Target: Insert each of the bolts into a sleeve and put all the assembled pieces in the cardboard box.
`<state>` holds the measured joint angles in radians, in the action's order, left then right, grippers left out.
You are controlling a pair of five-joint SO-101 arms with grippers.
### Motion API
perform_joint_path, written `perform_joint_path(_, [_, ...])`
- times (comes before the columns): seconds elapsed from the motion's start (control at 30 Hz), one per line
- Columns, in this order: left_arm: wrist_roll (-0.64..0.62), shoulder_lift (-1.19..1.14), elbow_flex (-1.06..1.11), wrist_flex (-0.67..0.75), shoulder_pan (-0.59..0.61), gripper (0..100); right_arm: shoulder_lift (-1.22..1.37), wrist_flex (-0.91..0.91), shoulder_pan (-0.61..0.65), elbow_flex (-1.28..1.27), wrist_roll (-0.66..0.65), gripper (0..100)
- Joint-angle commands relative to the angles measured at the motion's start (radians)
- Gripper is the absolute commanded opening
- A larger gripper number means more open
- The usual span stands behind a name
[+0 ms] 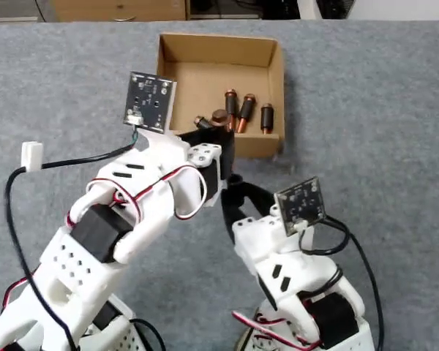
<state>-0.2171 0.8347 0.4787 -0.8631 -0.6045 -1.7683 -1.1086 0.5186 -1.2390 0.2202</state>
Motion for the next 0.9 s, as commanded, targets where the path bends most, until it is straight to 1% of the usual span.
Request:
perform_joint_path(0.0, [-0.003,0.031,-0.002,0.029,-0.012,2,-0.015,0.032,0.073,-0.002,0.003,0.2])
perform_joint_path(0.27, [-0.002,0.033,-0.002,0.021,-0.012,2,-0.015,0.032,0.076,-0.002,0.003,0.2])
perform_joint_path(0.33, [0.003,0.036,-0.002,0.020,-0.012,2,-0.015,0.032,0.051,-0.001,0.003,0.2])
perform_joint_path(0.43, [0.003,0.073,0.017,0.017,-0.012,2,-0.015,0.031,0.022,-0.001,0.003,0.2])
perform_joint_path(0.6, [0.003,0.143,0.069,0.015,-0.012,2,-0.015,0.031,0.019,-0.001,0.003,0.2])
perform_joint_path(0.87, [-0.003,0.156,0.121,0.014,-0.012,2,-0.015,0.032,0.024,0.002,0.003,0.2])
